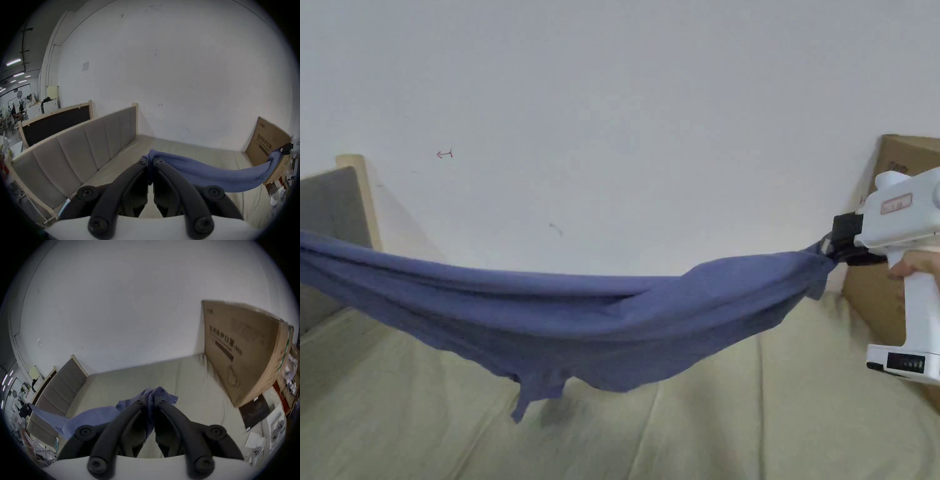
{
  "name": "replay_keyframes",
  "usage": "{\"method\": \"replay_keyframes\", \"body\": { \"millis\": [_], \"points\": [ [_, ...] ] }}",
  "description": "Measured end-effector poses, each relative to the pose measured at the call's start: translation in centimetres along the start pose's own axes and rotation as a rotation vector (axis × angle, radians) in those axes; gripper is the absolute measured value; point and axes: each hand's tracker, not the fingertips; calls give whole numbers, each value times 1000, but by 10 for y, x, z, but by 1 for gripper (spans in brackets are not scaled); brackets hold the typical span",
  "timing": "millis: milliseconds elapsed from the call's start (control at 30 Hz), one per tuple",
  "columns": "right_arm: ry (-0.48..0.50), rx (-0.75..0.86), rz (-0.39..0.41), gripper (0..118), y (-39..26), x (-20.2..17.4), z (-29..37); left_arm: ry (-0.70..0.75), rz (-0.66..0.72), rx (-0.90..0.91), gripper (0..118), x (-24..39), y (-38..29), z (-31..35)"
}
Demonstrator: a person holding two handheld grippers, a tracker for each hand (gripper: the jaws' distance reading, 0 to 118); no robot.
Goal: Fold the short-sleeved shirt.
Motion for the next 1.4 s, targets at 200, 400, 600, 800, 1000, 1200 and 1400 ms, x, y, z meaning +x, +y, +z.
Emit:
{"method": "replay_keyframes", "body": {
  "millis": [200, 400, 600, 800, 1000, 1200, 1400],
  "points": [
    [-2, -169, -64, 8, -99, 35, -36, 1, -36, -163, 3, 4, -82, 19],
    [-66, -341, -112, 8, -214, 84, -36, -7, -120, -340, 3, 4, -167, 77],
    [-81, -429, -185, 8, -297, 131, -13, -42, -157, -551, 3, -3, -246, 123],
    [-110, -467, -178, 8, -341, 146, 16, -18, -77, -657, 3, -28, -297, 158],
    [-114, -466, -212, 8, -365, 155, 38, -6, -51, -714, 3, -47, -328, 170],
    [-145, -434, -161, 41, -370, 153, 51, -18, -61, -711, 76, -44, -333, 171],
    [-162, -356, -105, 73, -355, 134, 86, -148, -55, -598, 114, -17, -295, 186]
  ]
}}
